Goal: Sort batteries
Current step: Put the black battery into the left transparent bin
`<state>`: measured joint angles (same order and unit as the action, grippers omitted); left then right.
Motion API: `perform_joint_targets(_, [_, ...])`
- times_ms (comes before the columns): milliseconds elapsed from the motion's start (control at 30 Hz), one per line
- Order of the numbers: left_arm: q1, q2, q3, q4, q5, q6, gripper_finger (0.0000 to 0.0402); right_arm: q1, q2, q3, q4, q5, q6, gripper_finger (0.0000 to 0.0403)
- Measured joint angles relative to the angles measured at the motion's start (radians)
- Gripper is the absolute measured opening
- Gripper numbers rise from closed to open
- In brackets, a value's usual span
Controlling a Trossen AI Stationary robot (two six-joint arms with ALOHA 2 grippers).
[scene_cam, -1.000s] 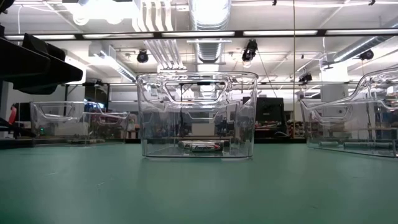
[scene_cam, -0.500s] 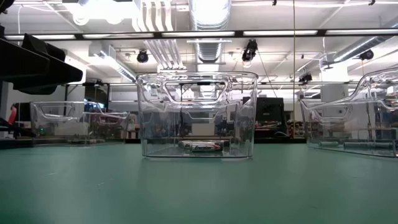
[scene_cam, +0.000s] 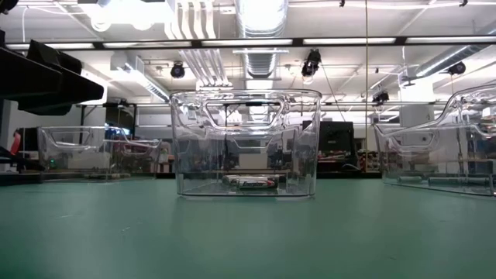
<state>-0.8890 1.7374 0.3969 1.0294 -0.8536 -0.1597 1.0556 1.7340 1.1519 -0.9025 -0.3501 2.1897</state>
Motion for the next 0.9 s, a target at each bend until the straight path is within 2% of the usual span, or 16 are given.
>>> perform_joint_targets(133, [0.0,0.0,0.0,0.008,0.0,0.013,0.0163,-0.031,-0.012,0.05,-0.109,-0.034,-0.063,0.0009])
perform_joint_targets(367, [0.001,0.0,0.0,0.003,0.005,0.014,0.0163,-0.035,-0.005,0.082,-0.053,-0.067,-0.002,0.0024])
perform_joint_targets(600, [0.001,0.0,0.0,0.002,0.007,0.016,0.0163,-0.024,-0.004,0.032,0.148,-0.071,0.064,0.0116])
perform_joint_targets(700, [0.0,0.0,0.0,0.002,0.008,0.017,0.0163,-0.016,-0.003,-0.005,0.179,-0.062,0.088,0.0155])
perform_joint_targets(900, [0.0,0.0,0.0,0.002,0.008,0.017,0.0163,-0.013,-0.002,-0.057,0.195,-0.058,0.071,0.019])
